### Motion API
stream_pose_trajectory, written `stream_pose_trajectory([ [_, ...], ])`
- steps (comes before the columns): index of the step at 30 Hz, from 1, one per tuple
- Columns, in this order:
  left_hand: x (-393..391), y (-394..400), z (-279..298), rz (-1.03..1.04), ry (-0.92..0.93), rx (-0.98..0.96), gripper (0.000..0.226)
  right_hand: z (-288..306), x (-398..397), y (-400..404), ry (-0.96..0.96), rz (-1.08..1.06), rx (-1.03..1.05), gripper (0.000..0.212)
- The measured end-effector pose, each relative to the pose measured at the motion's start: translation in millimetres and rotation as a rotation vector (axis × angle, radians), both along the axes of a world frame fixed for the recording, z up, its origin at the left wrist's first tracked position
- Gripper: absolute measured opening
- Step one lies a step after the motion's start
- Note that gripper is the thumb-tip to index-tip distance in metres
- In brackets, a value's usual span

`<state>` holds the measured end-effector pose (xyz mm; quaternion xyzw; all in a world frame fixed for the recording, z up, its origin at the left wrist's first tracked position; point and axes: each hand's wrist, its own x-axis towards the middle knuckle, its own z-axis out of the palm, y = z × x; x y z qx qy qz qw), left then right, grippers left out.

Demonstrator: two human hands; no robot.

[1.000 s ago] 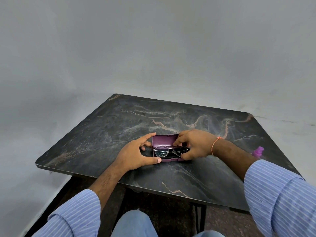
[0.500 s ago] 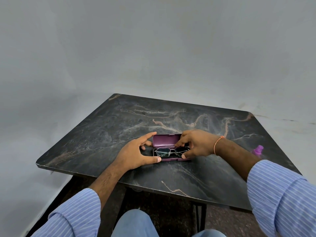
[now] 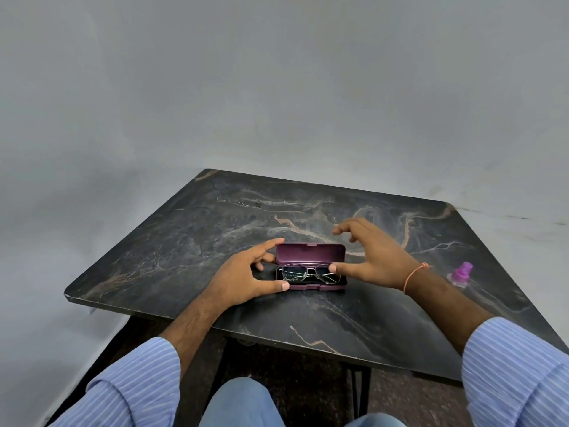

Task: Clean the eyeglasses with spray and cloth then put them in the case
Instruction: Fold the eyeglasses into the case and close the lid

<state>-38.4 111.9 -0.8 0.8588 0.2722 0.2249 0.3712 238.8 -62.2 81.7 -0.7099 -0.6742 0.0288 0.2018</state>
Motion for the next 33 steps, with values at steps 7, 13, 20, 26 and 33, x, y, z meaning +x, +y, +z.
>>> stream_pose_trajectory([
  [7,5,-5,1,-0.074,-0.018,0.049,0.079,-37,-8,-28,0.392,-0.140,-0.034,0.028],
  [13,9,-8,1,-0.094,0.021,0.170,0.048,-63,-15,-42,0.512,-0.180,0.127,0.017],
  [20,10,-5,-2,-0.202,0.051,0.324,0.045,-66,-12,-51,0.555,-0.138,0.127,0.023],
  [26,10,-7,-1,-0.253,0.127,0.363,0.060,-67,-15,-55,0.610,-0.169,0.161,0.019],
  [33,16,-3,-1,-0.203,0.107,0.231,0.043,-72,-15,-58,0.658,-0.210,0.177,0.032],
])
